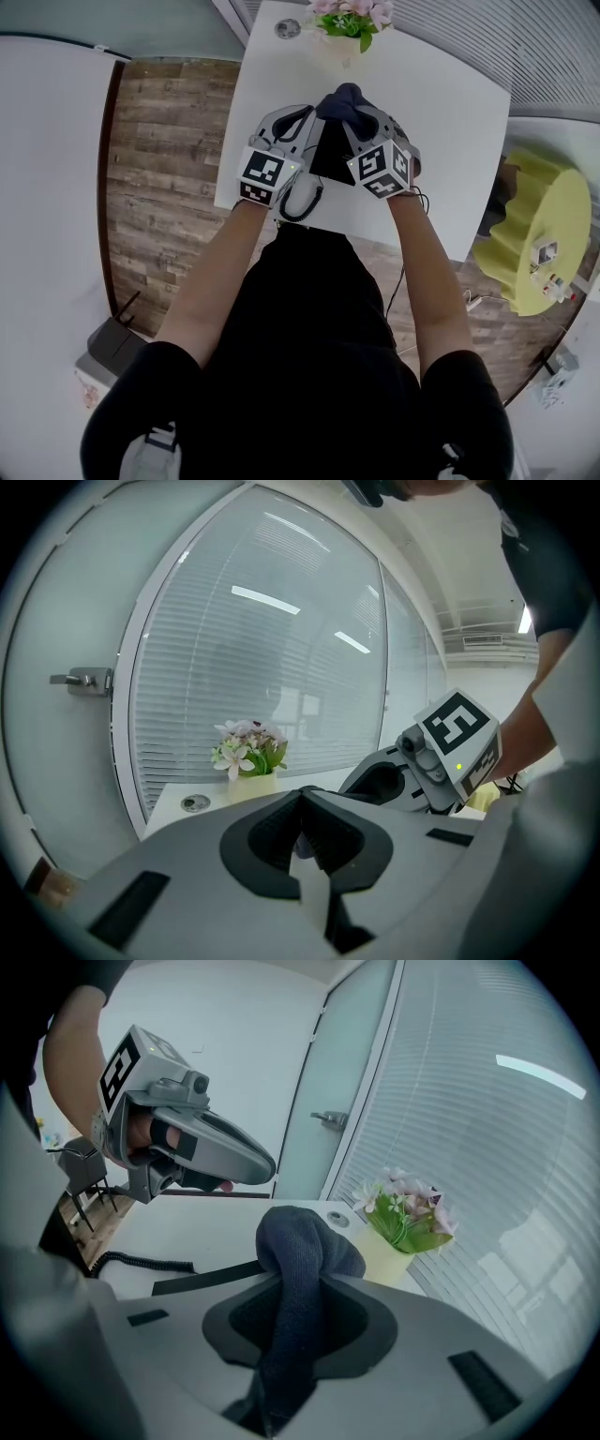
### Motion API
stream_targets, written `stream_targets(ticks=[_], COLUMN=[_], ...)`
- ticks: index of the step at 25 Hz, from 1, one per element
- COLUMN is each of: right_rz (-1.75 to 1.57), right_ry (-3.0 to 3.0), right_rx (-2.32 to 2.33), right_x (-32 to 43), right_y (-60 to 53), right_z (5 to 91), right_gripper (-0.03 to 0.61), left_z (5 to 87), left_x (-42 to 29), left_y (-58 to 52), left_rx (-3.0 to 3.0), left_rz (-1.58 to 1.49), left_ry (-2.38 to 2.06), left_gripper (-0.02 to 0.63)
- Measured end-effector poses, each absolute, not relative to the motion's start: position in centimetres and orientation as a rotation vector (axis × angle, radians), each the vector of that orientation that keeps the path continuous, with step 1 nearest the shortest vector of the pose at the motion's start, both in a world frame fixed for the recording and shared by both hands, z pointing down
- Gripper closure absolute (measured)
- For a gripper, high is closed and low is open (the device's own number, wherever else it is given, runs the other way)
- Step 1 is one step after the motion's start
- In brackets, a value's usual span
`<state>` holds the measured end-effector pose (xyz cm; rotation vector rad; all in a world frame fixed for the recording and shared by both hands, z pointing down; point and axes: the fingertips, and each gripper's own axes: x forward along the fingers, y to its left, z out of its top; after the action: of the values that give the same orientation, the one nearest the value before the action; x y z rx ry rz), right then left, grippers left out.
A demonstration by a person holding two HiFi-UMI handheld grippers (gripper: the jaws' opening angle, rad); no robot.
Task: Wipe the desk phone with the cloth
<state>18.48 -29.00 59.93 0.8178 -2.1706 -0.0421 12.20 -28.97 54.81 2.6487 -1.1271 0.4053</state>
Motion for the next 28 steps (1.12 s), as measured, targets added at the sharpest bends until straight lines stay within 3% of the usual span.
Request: stream_targets(ticks=[28], right_rz=[0.055], right_ry=[-2.145], right_rx=[0.718], right_x=[15.9], right_y=[-19.4], right_z=[64.6], right_gripper=[0.483], left_z=[58.0], left_x=[11.5], left_y=[-22.3], left_rx=[2.632], left_rz=[0.456], left_ry=[-1.049], left_gripper=[0.603])
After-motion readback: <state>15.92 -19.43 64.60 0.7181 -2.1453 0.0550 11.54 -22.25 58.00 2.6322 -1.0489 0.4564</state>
